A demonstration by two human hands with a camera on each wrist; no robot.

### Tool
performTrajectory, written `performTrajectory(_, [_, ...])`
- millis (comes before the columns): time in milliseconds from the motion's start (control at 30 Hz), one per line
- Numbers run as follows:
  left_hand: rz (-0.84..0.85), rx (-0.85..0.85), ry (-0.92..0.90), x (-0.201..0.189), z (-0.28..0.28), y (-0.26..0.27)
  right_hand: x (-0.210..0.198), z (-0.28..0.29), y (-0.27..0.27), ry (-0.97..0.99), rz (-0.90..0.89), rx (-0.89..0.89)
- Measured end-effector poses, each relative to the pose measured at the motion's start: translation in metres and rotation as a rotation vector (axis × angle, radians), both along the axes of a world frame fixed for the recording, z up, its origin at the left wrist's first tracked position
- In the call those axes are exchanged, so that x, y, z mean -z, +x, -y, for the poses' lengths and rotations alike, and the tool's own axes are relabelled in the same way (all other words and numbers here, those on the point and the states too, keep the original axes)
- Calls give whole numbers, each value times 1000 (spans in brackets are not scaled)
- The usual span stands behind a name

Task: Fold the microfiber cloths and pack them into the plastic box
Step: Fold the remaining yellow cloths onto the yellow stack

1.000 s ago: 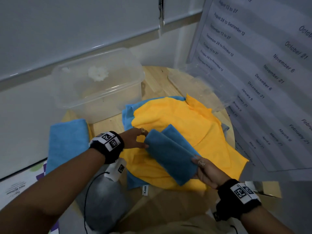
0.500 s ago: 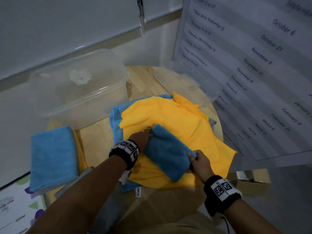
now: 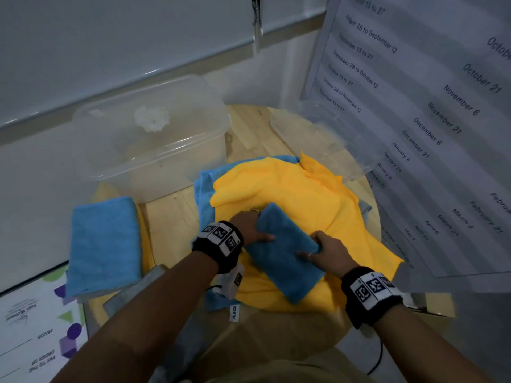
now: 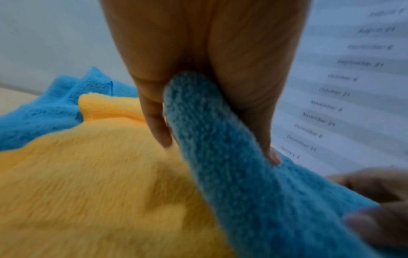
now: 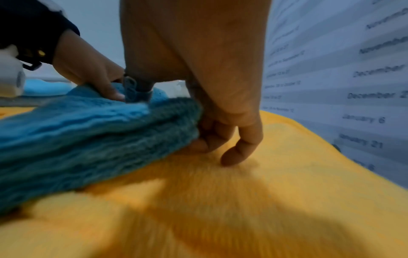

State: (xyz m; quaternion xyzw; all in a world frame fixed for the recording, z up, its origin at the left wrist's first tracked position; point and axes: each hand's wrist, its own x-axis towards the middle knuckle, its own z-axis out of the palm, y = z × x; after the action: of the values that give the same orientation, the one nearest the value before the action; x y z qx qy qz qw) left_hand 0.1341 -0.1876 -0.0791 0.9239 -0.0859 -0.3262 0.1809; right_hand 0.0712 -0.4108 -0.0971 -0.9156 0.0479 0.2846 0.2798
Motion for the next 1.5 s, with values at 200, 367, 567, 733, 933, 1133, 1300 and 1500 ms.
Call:
performTrajectory(200, [18,-206,-360,-57,-51,-28,-43,-33,4,232,14,-156])
performTrajectory(367, [176,-476,-333,-91,-131,-81,-76,-103,-27,866,-304,-277])
performTrajectory(567, [186,-504,312,-84,-193,-145,-44,-184,-78,865,-575,-426])
performTrajectory(733, [174,-537,403,-62,-200,-166,-12,-206,-97,764,-680,-377])
performTrajectory(933, [363,-726,280,-49,-198,-188,-16,-210,-99,650,-561,-520])
performTrajectory(1133, [563,-567,398,-35,-184,-217,-26,-208,-104,538,-543,-603])
performTrajectory(1300, [261,-356,262,-3,-158,-242,-20,-215,-106,389,-538,-536])
performTrajectory(1500, [15,-297,391,-5,-162,-240,-20,-199,-99,273,-260,-587])
